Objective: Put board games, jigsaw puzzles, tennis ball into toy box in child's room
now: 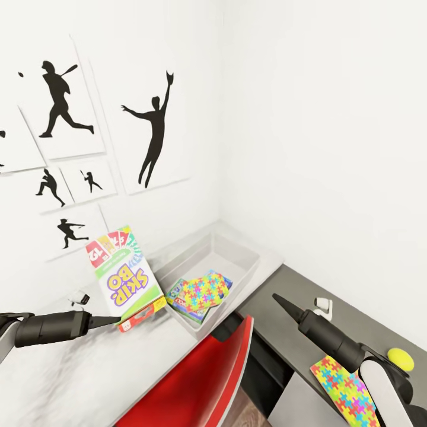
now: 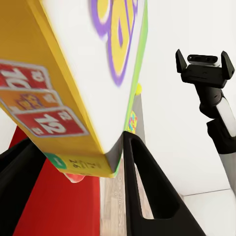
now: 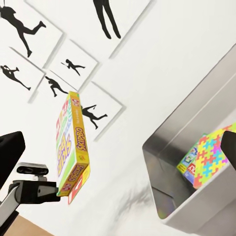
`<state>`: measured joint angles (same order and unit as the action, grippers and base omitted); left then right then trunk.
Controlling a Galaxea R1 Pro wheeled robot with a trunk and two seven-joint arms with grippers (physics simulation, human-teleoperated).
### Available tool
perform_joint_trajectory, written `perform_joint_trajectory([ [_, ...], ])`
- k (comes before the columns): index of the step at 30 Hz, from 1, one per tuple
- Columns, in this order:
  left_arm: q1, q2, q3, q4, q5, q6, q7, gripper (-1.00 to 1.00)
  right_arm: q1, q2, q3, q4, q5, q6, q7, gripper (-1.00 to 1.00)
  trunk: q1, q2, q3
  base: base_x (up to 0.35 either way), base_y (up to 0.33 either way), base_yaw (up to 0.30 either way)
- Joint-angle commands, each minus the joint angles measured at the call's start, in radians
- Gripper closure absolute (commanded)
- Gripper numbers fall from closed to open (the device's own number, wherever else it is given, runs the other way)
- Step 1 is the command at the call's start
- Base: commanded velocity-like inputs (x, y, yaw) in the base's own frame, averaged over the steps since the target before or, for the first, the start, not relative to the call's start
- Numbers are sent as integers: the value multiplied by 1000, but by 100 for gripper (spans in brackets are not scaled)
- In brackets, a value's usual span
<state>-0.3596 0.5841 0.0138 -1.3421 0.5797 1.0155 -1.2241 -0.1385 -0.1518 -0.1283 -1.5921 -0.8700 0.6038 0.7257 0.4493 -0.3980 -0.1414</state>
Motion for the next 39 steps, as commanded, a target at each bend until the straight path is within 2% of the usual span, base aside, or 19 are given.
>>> perform_joint_trajectory([
  [1,-1,0,0,0,2,6,-2,100,-1,0,-1,0,-6,7,0,-100,1,-2,0,0,0,0],
  [29,-1,0,-1,0,2,6,-2,100,-1,0,-1,0,-6,7,0,-100,1,-2,45,0,0,0],
  [39,-1,0,0,0,1,6,-2,100,-1,0,-1,0,-6,8,0,-100,1,-2,49,83,14,0],
])
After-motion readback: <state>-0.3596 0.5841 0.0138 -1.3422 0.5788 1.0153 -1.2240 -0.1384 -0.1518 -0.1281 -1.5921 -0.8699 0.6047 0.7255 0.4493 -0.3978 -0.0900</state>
